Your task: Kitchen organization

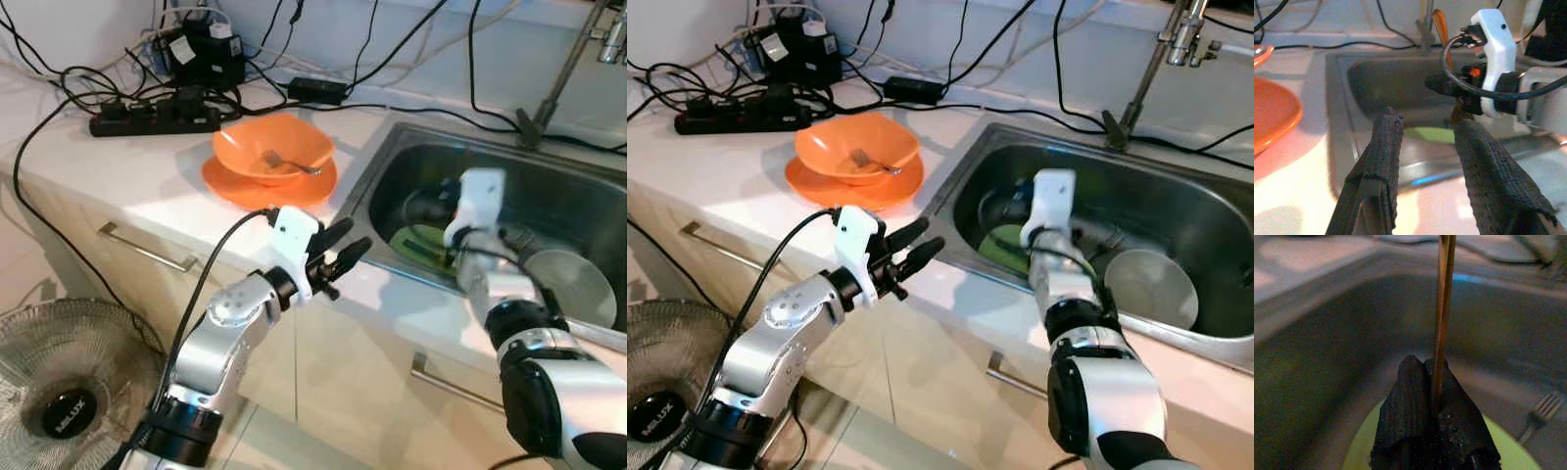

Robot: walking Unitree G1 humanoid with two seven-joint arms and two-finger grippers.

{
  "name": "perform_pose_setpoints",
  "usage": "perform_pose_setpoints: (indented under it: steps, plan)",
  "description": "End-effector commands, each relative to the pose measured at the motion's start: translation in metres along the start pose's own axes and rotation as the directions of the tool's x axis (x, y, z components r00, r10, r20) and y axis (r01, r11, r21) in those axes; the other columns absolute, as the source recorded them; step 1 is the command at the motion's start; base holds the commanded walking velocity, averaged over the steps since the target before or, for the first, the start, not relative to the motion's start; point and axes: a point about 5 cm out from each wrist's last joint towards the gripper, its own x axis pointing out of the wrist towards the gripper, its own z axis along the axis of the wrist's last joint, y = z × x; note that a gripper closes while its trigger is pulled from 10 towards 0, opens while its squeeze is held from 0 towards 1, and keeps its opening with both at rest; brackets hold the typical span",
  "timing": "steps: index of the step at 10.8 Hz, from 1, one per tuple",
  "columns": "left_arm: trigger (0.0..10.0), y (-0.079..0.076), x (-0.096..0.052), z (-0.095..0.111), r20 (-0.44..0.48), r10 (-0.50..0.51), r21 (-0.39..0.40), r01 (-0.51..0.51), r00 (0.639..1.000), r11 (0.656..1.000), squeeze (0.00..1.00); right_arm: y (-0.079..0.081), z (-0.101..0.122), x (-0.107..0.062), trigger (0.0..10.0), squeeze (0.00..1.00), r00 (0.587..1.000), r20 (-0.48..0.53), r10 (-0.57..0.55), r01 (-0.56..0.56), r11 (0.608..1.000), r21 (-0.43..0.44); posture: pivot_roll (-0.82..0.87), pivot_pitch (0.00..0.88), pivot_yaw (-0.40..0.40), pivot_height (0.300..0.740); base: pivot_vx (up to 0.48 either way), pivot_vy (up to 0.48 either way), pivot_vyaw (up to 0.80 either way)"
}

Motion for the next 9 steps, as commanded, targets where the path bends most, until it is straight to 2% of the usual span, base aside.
perform_pose_setpoints:
  steps: [1, 3, 4, 5, 6, 7, 9]
  plan:
    - [10.0, 0.001, -0.002, -0.006, -0.035, 0.01, 0.01, -0.01, 0.999, 1.0, 0.0, 0.004, 0.007, 0.003, 10.0, 0.0, 1.0, -0.005, 0.013, -0.013, 1.0, 0.004, 0.24, 0.0, -0.031, 0.74, 0.0, 0.0, 0.0]
    - [10.0, 0.0, -0.005, -0.012, -0.065, 0.011, 0.007, -0.011, 0.998, 1.0, 0.0, 0.005, 0.0, 0.003, 10.0, 0.0, 0.999, -0.047, 0.025, -0.024, 1.0, 0.007, 0.25, 0.0, -0.034, 0.74, 0.0, 0.0, 0.0]
    - [10.0, 0.0, -0.006, -0.014, -0.078, 0.008, 0.024, -0.007, 0.997, 1.0, 0.0, 0.005, -0.003, 0.002, 10.0, 0.1, 0.998, -0.062, 0.021, -0.02, 1.0, 0.011, 0.25, 0.0, -0.034, 0.74, 0.0, 0.0, 0.0]
    - [10.0, -0.002, -0.006, -0.015, -0.089, 0.001, 0.048, 0.003, 0.996, 0.999, 0.0, 0.006, -0.005, 0.002, 10.0, 0.51, 0.997, -0.068, 0.022, -0.021, 1.0, 0.012, 0.25, 0.0, -0.038, 0.74, 0.0, 0.0, 0.0]
    - [10.0, -0.003, -0.006, -0.013, -0.081, -0.004, 0.032, 0.007, 0.997, 0.999, 0.0, 0.008, -0.009, 0.001, 10.0, 0.65, 0.997, -0.078, 0.028, -0.027, 1.0, 0.016, 0.25, 0.0, -0.036, 0.74, 0.0, 0.0, 0.0]
    - [10.0, -0.004, -0.005, -0.013, -0.077, -0.006, 0.029, 0.008, 0.997, 1.0, 0.0, 0.009, -0.011, 0.0, 10.0, 0.73, 0.996, -0.082, 0.03, -0.029, 0.999, 0.014, 0.25, 0.0, -0.037, 0.74, 0.0, 0.0, 0.0]
    - [10.0, -0.005, -0.005, -0.013, -0.074, -0.012, 0.023, 0.014, 0.997, 1.0, 0.0, 0.01, -0.011, 0.0, 10.0, 0.71, 0.996, -0.083, 0.031, -0.03, 0.999, 0.012, 0.25, 0.0, -0.035, 0.74, 0.0, 0.0, 0.0]
